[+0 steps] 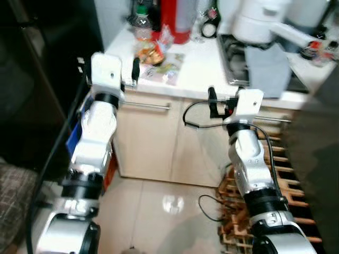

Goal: Restocking fridge

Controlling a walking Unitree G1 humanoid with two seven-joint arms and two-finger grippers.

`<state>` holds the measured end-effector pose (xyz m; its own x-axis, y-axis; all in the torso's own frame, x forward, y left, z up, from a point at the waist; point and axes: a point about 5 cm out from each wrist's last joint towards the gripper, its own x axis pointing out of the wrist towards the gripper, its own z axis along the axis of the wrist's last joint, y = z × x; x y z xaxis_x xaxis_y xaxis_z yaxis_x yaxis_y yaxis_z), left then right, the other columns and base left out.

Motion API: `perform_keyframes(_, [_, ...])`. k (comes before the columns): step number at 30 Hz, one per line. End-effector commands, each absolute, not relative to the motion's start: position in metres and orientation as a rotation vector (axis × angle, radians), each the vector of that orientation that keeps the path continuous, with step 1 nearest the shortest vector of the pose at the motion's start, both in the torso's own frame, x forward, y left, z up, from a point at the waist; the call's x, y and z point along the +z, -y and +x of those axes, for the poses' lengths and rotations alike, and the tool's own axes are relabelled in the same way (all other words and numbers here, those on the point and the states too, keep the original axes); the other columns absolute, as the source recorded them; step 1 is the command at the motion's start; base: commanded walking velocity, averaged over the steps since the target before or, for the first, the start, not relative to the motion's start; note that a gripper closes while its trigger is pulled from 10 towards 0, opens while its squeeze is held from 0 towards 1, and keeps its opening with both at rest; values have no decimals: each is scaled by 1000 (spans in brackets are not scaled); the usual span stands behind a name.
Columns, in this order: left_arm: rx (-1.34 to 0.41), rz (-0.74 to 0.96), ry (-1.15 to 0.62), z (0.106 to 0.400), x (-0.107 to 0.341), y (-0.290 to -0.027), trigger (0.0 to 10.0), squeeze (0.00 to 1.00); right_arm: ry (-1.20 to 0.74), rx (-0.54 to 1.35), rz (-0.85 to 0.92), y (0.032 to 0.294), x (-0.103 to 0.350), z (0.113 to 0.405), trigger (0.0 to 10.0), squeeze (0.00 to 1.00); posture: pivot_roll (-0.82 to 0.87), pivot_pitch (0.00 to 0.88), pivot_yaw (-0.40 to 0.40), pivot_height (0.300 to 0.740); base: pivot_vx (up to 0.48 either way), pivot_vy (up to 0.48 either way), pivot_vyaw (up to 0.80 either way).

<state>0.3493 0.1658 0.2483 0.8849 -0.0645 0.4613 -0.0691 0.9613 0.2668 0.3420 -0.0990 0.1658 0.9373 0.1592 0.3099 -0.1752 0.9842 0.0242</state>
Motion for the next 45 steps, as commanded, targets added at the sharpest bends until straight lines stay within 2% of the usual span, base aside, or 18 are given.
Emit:
perform_keyframes(1, [-56,285,561,349,266,-149,10000,0,372,137,34,112,180,343,10000,0,34,0,-23,740,480,0,0])
perform_keyframes(4, [-98,285,580,350,272,-146,10000,0,379,133,30,113,181,343,10000,0,29,0,-21,740,480,0,0])
perform_keyframes(9, [-131,227,490,356,259,-151,10000,0,361,106,35,120,176,343,10000,0,27,0,-20,740,480,0,0])
perform_keyframes(14, [-151,195,496,367,272,-149,10000,0,352,83,30,124,175,342,10000,0,26,0,-21,740,480,0,0])
perform_keyframes(21, [-247,148,572,378,307,-119,10000,0,347,73,19,125,173,344,10000,0,35,0,-26,740,480,0,0])
perform_keyframes(27, [-364,159,596,379,319,-91,10000,0,378,58,3,125,179,342,10000,0,24,0,-23,740,480,0,0])
perform_keyframes(33, [-398,97,525,391,319,-88,10000,0,439,-45,-20,146,190,333,10000,0,9,0,-20,740,0,0,0])
perform_keyframes(39, [-390,66,471,396,314,-94,10000,0,398,-64,-29,155,181,329,10000,0,-2,0,-14,740,0,0,0])
perform_keyframes(41, [-487,42,477,393,313,-85,10000,0,389,-76,-25,156,180,327,10000,0,-4,0,-14,740,0,0,0])
perform_keyframes(45, [-533,28,479,391,312,-79,10000,0,390,-71,-26,154,181,327,10000,0,-2,0,-14,740,0,0,0])
